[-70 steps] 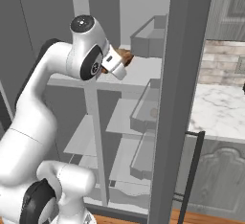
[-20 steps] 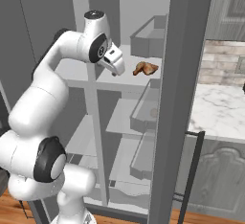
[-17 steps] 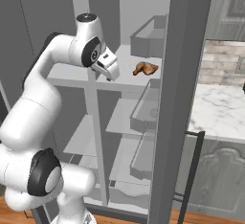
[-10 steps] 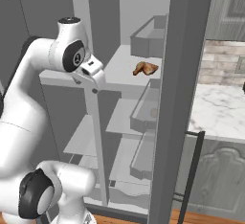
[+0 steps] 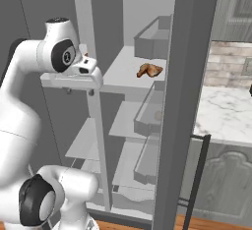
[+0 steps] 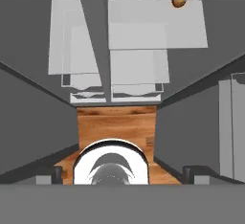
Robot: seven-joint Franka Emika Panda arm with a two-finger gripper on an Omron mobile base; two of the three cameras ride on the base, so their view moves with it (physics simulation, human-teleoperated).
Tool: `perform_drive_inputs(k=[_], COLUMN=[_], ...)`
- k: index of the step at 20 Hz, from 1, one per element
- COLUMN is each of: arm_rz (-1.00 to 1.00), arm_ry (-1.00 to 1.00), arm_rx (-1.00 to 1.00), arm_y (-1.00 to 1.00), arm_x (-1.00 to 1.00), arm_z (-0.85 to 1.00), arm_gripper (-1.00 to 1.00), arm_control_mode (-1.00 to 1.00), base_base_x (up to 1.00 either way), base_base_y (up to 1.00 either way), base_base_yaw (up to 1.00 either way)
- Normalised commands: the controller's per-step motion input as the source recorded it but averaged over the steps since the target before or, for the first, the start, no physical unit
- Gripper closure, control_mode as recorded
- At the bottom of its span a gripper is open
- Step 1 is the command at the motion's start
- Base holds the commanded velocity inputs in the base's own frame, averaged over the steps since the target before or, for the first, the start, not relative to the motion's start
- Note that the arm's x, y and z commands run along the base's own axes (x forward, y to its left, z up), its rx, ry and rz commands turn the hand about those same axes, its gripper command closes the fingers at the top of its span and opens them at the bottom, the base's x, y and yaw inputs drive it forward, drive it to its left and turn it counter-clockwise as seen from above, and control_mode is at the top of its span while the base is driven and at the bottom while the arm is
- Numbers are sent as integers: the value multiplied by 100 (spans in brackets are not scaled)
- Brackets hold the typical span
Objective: Pick up the frozen chicken drumstick from the freezer, place it on any shelf in the fridge, and close the fridge and freezer doors when done.
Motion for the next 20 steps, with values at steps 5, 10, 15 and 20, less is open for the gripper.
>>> perform_drive_inputs(k=[5, 10, 15, 20], arm_rz=[19, 0, 0, 0], arm_ry=[-18, 0, 0, 0], arm_rx=[-6, 0, 1, 0], arm_y=[0, 0, 0, 0], arm_x=[0, 0, -25, 0], arm_z=[-10, 0, -1, 0], arm_gripper=[-100, -100, -100, -100], arm_control_mode=[-100, -100, 100, 100], base_base_x=[0, 0, -9, -31], base_base_y=[0, 0, -2, -19], base_base_yaw=[0, 0, 0, 0])
